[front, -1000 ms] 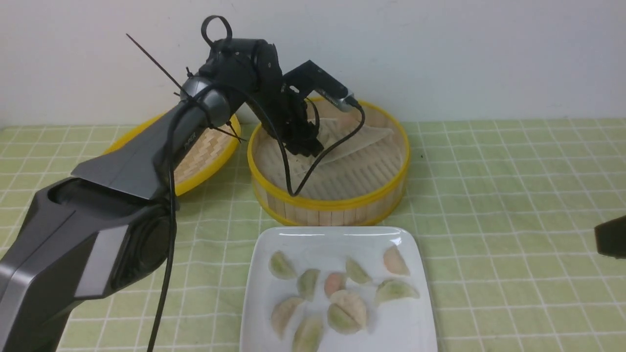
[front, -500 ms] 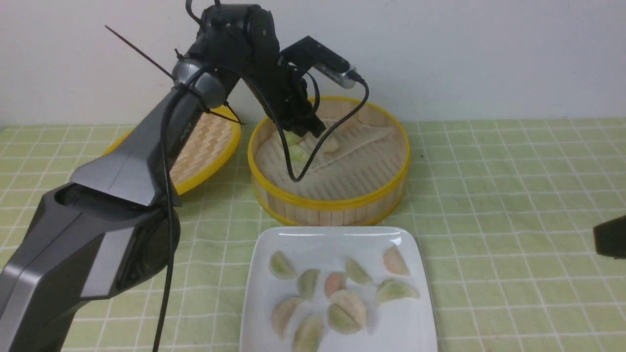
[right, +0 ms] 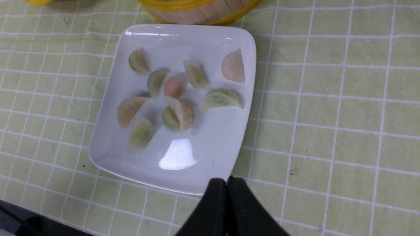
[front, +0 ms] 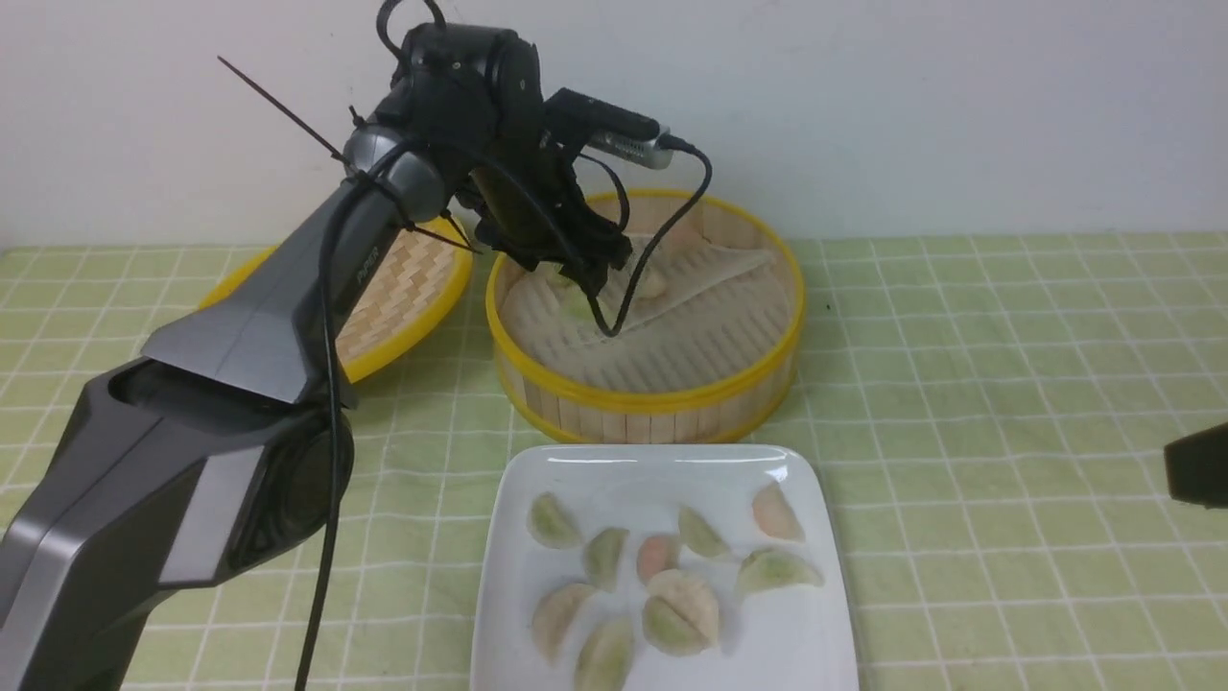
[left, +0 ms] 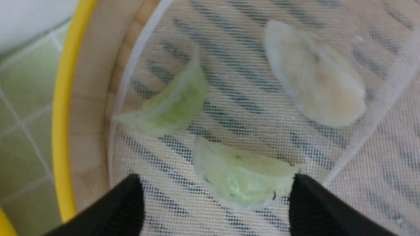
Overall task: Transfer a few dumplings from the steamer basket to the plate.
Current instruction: Use the left arm to grab a dumpling from the steamer
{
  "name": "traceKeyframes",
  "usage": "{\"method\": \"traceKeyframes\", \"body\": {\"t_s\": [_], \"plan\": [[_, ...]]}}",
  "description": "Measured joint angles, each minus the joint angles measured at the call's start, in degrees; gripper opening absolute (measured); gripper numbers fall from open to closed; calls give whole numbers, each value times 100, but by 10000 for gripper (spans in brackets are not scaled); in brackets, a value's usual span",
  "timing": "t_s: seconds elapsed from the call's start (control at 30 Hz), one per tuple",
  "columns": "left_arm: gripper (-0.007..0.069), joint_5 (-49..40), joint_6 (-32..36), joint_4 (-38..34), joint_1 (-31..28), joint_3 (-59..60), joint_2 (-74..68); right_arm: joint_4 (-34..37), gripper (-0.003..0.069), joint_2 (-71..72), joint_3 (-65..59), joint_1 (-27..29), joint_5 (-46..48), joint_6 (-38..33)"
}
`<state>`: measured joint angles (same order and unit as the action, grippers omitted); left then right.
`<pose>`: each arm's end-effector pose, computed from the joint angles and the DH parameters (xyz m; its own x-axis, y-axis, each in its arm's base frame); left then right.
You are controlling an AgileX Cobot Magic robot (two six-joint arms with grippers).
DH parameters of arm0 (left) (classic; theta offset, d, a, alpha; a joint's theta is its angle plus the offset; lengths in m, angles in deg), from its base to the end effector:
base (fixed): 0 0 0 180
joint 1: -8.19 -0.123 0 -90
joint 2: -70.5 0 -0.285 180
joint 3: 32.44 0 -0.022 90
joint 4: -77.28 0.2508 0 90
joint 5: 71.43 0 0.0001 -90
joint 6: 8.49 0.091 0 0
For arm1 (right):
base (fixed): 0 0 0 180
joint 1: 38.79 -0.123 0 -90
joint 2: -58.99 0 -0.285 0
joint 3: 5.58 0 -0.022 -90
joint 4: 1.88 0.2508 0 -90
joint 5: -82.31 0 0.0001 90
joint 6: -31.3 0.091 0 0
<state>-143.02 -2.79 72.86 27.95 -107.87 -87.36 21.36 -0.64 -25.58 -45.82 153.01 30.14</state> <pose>0.5148 -0.1920 0.2037 -0.8157 0.3725 -0.4426 0.4298 0.9023 -0.0326 0.1371 0.0511 0.3634 -0.8792 0.0042 -0.4764 -0.2008 0.9035 0.3786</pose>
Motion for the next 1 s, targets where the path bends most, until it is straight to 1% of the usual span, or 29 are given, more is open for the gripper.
{"method": "traceKeyframes", "body": {"t_s": [0.07, 0.1, 0.13, 0.17, 0.2, 0.27, 0.5, 0.6, 0.67, 0.73, 0.83, 0.9, 1.0], "plan": [[582, 0, -612, 5, 0, 0, 0, 0, -15, 0, 0, 0, 0, 0], [586, 0, -794, -7, 0, 0, -5, 0, -15, 0, 0, 0, 0, 0], [586, 6, -1177, -32, 0, 0, -12, 0, -15, 0, 0, 0, 0, 0], [585, 6, -1226, -41, 0, 0, -11, 0, -15, 0, 0, 0, 0, 0], [582, 11, -1590, -76, 0, 0, -40, 12, -15, 0, 0, 0, 0, 0], [573, 11, -1828, -90, 0, 0, -92, 31, -15, 0, 0, 0, 2, 0], [545, 155, -2020, -143, 0, 0, -338, 125, -15, 0, 0, 0, 19, 0], [507, 204, -2021, -177, 7, -7, -397, 129, -15, 0, 0, 0, 19, 0], [458, 231, -2015, -198, 14, -18, -417, 129, -15, 0, 0, 0, 23, 0], [376, 253, -1996, -224, 25, -37, -418, 131, -15, 0, 0, 0, 46, 0], [370, 201, -1957, -229, 25, -90, -418, 131, -15, 0, 0, 0, 68, -5], [349, 128, -1920, -216, 25, -139, -405, 131, -15, 0, 0, 0, 105, -16], [347, 59, -1869, -162, 25, -144, -334, 131, -15, 0, 0, 0, 115, -16]]}}
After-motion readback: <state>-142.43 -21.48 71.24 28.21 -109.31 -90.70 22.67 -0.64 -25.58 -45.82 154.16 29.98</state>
